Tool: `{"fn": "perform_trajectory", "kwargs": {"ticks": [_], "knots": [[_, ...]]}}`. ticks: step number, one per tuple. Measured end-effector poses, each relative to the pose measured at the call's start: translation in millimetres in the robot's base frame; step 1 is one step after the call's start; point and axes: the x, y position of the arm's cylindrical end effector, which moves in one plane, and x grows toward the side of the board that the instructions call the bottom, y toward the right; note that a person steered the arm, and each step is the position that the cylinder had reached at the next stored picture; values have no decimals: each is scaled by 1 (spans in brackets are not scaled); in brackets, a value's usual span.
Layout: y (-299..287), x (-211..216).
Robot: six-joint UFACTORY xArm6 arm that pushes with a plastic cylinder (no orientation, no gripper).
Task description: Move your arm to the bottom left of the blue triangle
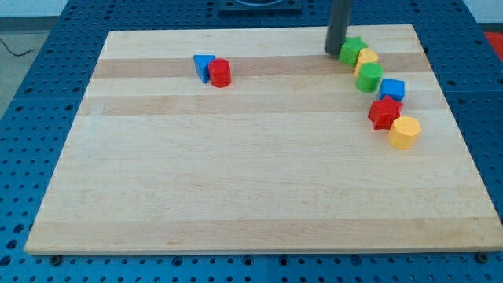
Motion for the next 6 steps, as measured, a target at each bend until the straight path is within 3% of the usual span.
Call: {"fn": "perform_trajectory", "kwargs": {"ticks": [2, 4, 5, 6], "knots": [[-8, -24], [-80, 32], [-136, 35], [-193, -5]]}}
